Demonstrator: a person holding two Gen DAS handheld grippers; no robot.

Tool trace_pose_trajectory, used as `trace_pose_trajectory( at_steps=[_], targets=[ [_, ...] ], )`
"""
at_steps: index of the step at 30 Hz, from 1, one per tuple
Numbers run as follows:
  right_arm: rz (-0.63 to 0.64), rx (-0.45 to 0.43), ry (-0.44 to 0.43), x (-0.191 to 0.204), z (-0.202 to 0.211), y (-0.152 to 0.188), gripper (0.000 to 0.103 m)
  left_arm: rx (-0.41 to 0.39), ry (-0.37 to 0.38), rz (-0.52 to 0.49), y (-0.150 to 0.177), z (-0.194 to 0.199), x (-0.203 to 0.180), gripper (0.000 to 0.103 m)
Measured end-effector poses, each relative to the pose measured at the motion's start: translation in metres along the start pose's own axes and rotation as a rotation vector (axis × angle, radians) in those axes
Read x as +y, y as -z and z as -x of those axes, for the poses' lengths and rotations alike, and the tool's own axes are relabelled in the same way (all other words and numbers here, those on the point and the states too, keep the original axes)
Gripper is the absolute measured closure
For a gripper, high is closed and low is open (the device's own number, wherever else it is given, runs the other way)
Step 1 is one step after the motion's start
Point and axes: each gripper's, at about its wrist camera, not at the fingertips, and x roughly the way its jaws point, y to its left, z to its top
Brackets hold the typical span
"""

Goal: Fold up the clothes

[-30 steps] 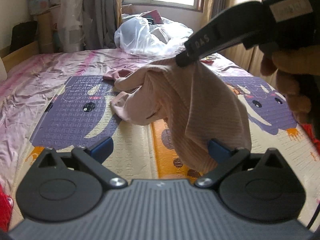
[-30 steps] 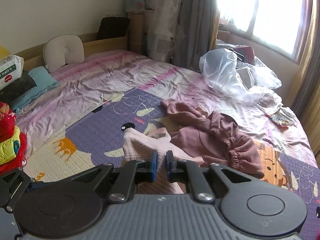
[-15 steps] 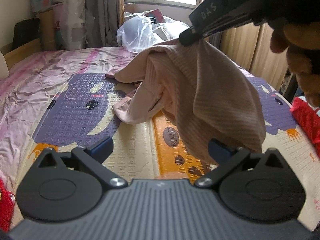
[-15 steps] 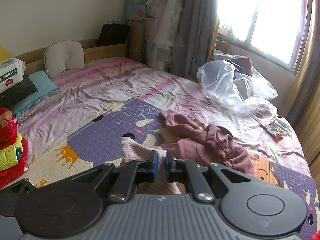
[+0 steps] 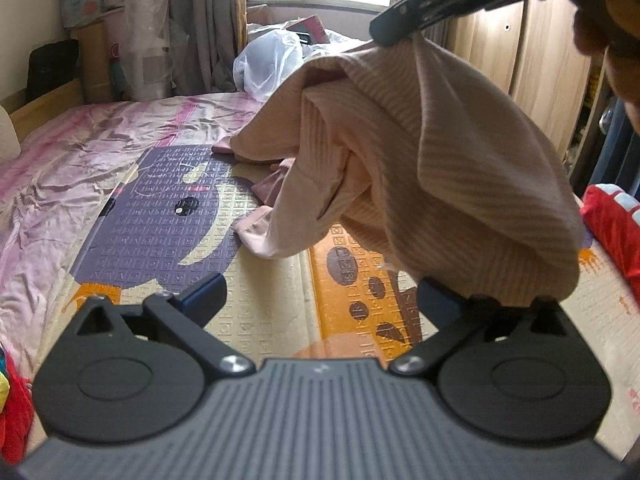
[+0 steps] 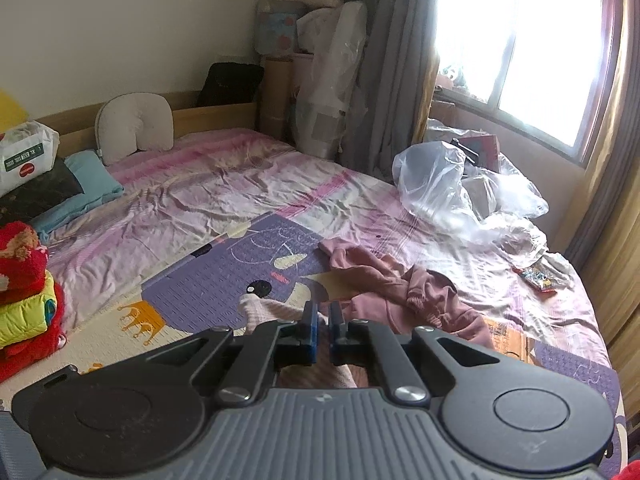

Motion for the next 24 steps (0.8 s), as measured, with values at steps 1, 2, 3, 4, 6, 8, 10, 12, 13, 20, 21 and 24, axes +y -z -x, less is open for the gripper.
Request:
trace_pose_trajectory(
  at_steps=[1, 2, 3, 4, 6, 8, 10, 12, 13, 20, 21, 24],
  targets=[
    [0.002, -0.003, 0.002, 0.000, 0.003, -0.001, 0.102, -0.001, -0.001, -0.001, 0.000, 0.001, -0.001, 0.000],
    [0.002, -0.012, 0.007, 0.000, 0.007, -0.002, 0.103, -0.002, -0.003, -0.003, 0.000, 0.003, -0.001, 0.000],
    [0.000, -0.024, 0.013, -0.001, 0.011, -0.003, 0.103, -0.003, -0.005, -0.004, 0.000, 0.005, -0.002, 0.000],
    [-0.004, -0.035, 0.014, -0.002, 0.016, -0.005, 0.103, -0.004, -0.005, -0.005, 0.000, 0.006, -0.002, 0.000],
    [-0.005, -0.034, 0.004, -0.003, 0.023, -0.007, 0.103, -0.004, -0.007, -0.012, 0.001, 0.009, -0.003, 0.000],
    [-0.008, 0.001, -0.024, -0.002, 0.021, -0.004, 0.103, -0.005, -0.012, -0.020, 0.005, 0.013, -0.002, 0.000],
    [-0.010, 0.077, -0.051, 0.003, 0.008, 0.009, 0.098, 0.006, -0.019, -0.010, 0.011, 0.014, 0.002, 0.000],
    [-0.003, 0.171, -0.083, 0.013, -0.016, 0.033, 0.073, 0.026, -0.026, -0.005, 0.020, 0.014, 0.007, 0.000],
    [0.003, 0.210, -0.095, 0.018, -0.027, 0.045, 0.065, 0.038, -0.033, -0.005, 0.023, 0.012, 0.009, 0.000],
    [0.002, 0.399, -0.165, 0.056, -0.100, 0.129, 0.030, 0.106, -0.075, -0.035, 0.044, 0.006, 0.020, 0.000],
    [-0.014, 0.411, -0.169, 0.058, -0.108, 0.136, 0.030, 0.110, -0.080, -0.041, 0.046, 0.004, 0.019, 0.000],
    [0.012, 0.435, -0.147, 0.069, -0.127, 0.148, 0.028, 0.125, -0.082, -0.055, 0.051, -0.001, 0.019, 0.000]
  ],
)
